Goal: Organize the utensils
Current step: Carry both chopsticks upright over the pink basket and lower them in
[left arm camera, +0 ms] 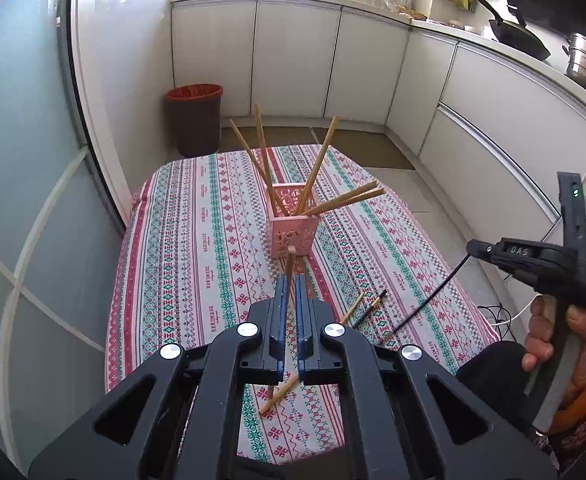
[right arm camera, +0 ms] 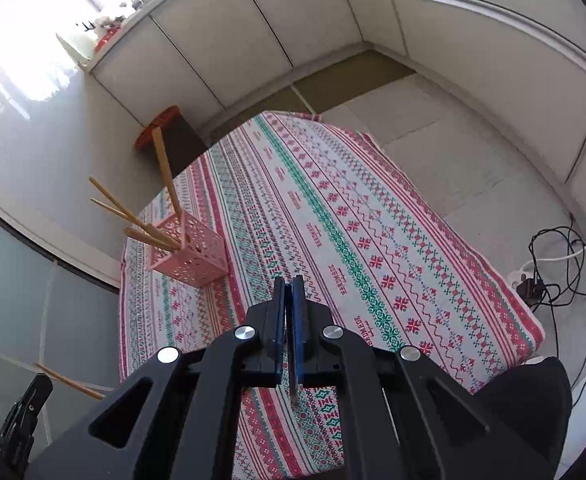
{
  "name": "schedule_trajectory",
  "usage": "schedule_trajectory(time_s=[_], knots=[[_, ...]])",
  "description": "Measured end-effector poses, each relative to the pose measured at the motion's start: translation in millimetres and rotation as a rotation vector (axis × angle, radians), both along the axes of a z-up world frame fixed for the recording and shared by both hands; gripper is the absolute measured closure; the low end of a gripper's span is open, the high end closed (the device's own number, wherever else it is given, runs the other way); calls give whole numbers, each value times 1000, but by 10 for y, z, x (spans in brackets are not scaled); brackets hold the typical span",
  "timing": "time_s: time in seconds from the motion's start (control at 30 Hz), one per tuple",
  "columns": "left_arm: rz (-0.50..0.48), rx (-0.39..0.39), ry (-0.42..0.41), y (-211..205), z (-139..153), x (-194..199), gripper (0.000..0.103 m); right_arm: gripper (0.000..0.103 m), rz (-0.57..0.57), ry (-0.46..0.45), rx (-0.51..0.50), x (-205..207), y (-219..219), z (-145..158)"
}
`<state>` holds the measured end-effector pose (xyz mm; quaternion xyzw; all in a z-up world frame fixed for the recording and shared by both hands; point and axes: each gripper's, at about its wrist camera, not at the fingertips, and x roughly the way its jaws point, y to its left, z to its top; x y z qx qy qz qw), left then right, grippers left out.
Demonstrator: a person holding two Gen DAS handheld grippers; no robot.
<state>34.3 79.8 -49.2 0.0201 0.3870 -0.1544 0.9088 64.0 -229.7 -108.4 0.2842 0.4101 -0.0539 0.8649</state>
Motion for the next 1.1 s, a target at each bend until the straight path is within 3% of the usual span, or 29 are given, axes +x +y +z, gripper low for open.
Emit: schedule_trajectory(time_s=[0.2, 0.33, 0.4, 0.47, 0.5, 0.53, 0.57, 0.67, 0.73, 0.97, 1.03, 1.1], knots=[[-6, -18, -51, -20, 253, -38, 100, 99, -11, -84, 5, -24, -44, 462], [-13, -26, -15, -35, 234, 58, 100, 99, -33, -130, -5, -82, -152, 718], [-17, -41, 56, -28, 90, 166, 99, 99, -46, -136, -12, -111, -212, 754], [-43, -50, 188, -33, -208, 339, 99, 99, -51, -119, -7, -99, -263, 705], [-58, -35, 265, -43, -416, 433, 92, 99, -52, -107, -1, -87, -280, 668], [-78, -10, 333, -71, -603, 497, 72, 99, -53, -91, 9, -72, -298, 619], [-100, 28, 406, -102, -833, 542, 62, 99, -52, -79, 15, -61, -301, 575], [-76, 154, 514, -112, -1399, 623, 63, 99, -41, -50, 25, -23, -288, 443], [-54, 151, 575, -57, -1630, 686, 63, 99, -37, -35, 32, 3, -282, 378], [-9, 164, 633, -36, -1948, 874, 64, 99, -18, -6, 33, 75, -195, 255], [-2, 189, 652, -94, -2060, 905, 73, 99, -14, 1, 31, 79, -185, 227], [-13, 258, 605, -173, -2066, 870, 81, 99, -12, 6, 35, 79, -180, 206]])
